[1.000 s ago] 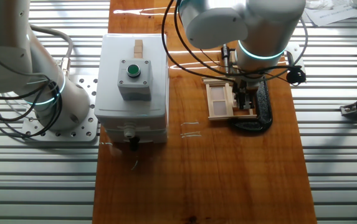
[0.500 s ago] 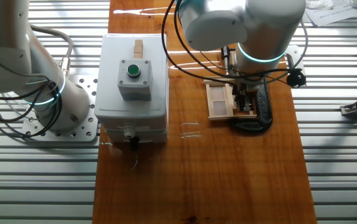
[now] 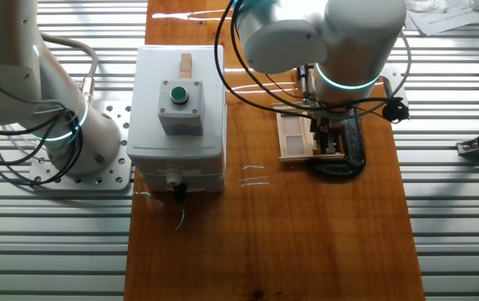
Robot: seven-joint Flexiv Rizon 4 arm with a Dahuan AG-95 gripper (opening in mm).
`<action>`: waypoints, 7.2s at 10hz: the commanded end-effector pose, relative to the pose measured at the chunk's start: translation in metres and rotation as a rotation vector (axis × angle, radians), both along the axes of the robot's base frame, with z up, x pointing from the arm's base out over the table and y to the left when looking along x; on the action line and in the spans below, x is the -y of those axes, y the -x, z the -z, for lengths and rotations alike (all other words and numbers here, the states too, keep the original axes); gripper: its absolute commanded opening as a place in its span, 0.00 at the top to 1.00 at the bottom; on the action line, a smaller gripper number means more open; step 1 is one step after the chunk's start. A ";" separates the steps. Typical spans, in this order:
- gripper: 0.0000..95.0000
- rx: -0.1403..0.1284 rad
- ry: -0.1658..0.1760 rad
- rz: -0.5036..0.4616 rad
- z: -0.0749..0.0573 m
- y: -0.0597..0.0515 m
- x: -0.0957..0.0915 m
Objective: Close a sliding window
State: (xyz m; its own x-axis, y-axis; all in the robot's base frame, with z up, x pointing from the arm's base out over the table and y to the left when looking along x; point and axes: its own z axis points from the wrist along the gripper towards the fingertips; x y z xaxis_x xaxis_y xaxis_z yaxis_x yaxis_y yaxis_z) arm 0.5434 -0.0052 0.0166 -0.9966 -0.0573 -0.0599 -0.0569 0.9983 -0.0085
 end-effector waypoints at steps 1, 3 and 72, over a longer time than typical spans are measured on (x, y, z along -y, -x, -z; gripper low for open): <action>1.00 0.001 0.001 -0.003 0.010 0.001 0.003; 1.00 0.003 -0.001 -0.004 0.010 0.000 0.004; 1.00 0.005 -0.005 -0.050 -0.038 -0.014 0.010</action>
State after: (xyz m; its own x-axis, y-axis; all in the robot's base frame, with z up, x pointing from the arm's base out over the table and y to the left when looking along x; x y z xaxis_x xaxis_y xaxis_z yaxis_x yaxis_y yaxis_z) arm 0.5594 -0.0150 0.0578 -0.9924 -0.1031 -0.0674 -0.1032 0.9947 -0.0018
